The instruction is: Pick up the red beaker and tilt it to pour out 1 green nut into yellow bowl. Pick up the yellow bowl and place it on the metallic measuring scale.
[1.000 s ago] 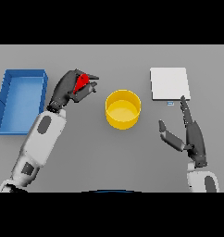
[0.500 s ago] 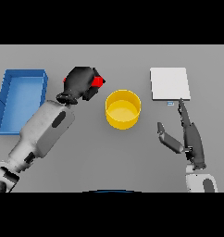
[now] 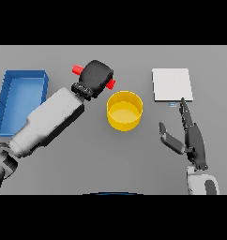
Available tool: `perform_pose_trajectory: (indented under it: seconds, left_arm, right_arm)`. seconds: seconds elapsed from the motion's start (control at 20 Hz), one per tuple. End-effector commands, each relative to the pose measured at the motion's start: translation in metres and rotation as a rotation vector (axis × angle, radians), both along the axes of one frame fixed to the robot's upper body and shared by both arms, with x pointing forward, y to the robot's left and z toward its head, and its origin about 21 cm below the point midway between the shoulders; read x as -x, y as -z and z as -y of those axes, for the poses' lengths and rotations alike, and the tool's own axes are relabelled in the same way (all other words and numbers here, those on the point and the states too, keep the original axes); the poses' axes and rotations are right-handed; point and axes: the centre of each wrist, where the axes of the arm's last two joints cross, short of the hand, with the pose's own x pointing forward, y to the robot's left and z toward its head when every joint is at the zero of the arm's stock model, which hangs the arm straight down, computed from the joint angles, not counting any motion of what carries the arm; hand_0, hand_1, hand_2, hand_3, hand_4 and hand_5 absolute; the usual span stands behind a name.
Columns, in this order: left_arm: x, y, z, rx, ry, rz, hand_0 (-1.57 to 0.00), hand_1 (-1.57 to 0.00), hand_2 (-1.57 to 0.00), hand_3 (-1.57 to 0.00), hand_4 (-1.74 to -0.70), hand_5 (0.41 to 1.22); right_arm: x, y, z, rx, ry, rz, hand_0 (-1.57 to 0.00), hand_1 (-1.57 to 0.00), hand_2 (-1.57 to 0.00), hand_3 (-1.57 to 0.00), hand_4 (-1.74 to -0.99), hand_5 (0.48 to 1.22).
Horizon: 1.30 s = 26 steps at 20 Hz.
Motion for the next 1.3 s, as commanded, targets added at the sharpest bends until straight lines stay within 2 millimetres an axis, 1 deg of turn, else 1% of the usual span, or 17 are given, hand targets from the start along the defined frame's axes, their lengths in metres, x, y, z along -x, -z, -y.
perform_pose_trajectory:
  seconds: [0.0,0.15,0.25,0.4,0.45,0.65,0.7,0.75,0.8,0.9,0.95,1.0,1.05,1.2,1.25]
  left_arm:
    - [0.000,0.000,0.004,-0.046,0.040,0.007,-1.57,-1.57,-1.57,-1.28,-1.70,1.215]
    - [0.000,-0.003,0.019,-0.181,0.132,0.014,-1.57,-1.57,-1.57,-1.42,-1.72,1.218]
    - [0.000,0.000,0.026,-0.276,0.175,0.022,-1.57,-1.57,-1.57,-1.47,-1.73,1.219]
    - [0.002,0.001,0.033,-0.424,0.212,0.046,-1.57,-1.57,-1.57,-1.52,-1.73,1.220]
    - [0.001,0.004,0.036,-0.466,0.219,0.056,-1.57,-1.57,-1.57,-1.53,-1.74,1.220]
    - [0.001,-0.001,0.039,-0.595,0.281,0.099,-1.57,-1.57,-1.57,-1.55,-1.74,1.221]
    - [0.001,-0.004,0.046,-0.609,0.300,0.115,-1.57,-1.57,-1.57,-1.56,-1.74,1.221]
    - [-0.001,-0.001,0.044,-0.634,0.301,0.122,-1.57,-1.57,-1.57,-1.56,-1.74,1.221]
    - [-0.004,-0.005,0.047,-0.664,0.297,0.143,-1.57,-1.57,-1.57,-1.56,-1.74,1.221]
    - [-0.007,-0.010,0.053,-0.738,0.311,0.153,-1.57,-1.57,-1.57,-1.57,-1.74,1.221]
    - [-0.007,-0.009,0.059,-0.771,0.318,0.157,-1.57,-1.57,-1.57,-1.57,-1.74,1.221]
    - [-0.007,-0.013,0.059,-0.789,0.338,0.165,-1.57,-1.57,-1.57,-1.57,-1.73,1.221]
    - [-0.007,-0.010,0.060,-0.824,0.356,0.164,-1.57,-1.57,-1.57,-1.57,-1.74,1.221]
    - [-0.008,-0.011,0.064,-0.894,0.398,0.201,-1.57,-1.57,-1.57,-1.57,-1.73,1.221]
    - [-0.007,-0.011,0.064,-0.909,0.417,0.214,-1.57,-1.57,-1.57,-1.57,-1.73,1.221]
  right_arm:
    - [0.001,0.004,0.000,0.004,0.005,-0.006,0.00,0.00,0.00,0.00,-1.292,0.678]
    - [0.000,0.006,0.003,-0.033,0.021,-0.014,0.00,0.00,0.00,0.00,-1.294,0.657]
    - [0.002,0.004,0.005,-0.041,0.017,0.004,0.00,0.00,0.00,0.00,-1.291,0.648]
    - [0.001,0.005,0.002,-0.035,0.027,-0.008,0.00,0.00,0.00,0.00,-1.291,0.634]
    - [0.001,0.006,0.001,-0.032,0.023,-0.007,0.00,0.00,0.00,0.00,-1.293,0.631]
    - [0.000,0.008,0.002,-0.013,0.044,-0.024,0.00,0.00,0.00,0.00,-1.278,0.609]
    - [-0.003,0.009,0.000,-0.001,0.049,-0.035,0.00,0.00,0.00,0.00,-1.276,0.600]
    - [-0.003,0.010,0.001,0.001,0.049,-0.032,0.00,0.00,0.00,0.00,-1.276,0.593]
    - [0.000,0.011,0.002,0.004,0.046,-0.022,0.00,0.00,0.00,0.00,-1.270,0.588]
    - [-0.001,0.009,0.000,0.021,0.053,-0.021,0.00,0.00,0.00,0.00,-1.250,0.583]
    - [0.002,0.009,-0.003,0.021,0.052,-0.015,0.00,0.00,0.00,0.00,-1.236,0.582]
    - [0.000,0.010,-0.001,0.022,0.056,-0.020,0.00,0.00,0.00,0.00,-1.225,0.583]
    - [0.000,0.010,0.001,0.023,0.058,-0.026,0.00,0.00,0.00,0.00,-1.216,0.585]
    - [0.000,0.008,-0.002,0.024,0.048,0.006,0.00,0.00,0.00,0.00,-1.206,0.591]
    - [0.000,0.008,0.002,0.032,0.051,0.006,0.00,0.00,0.00,0.00,-1.210,0.592]
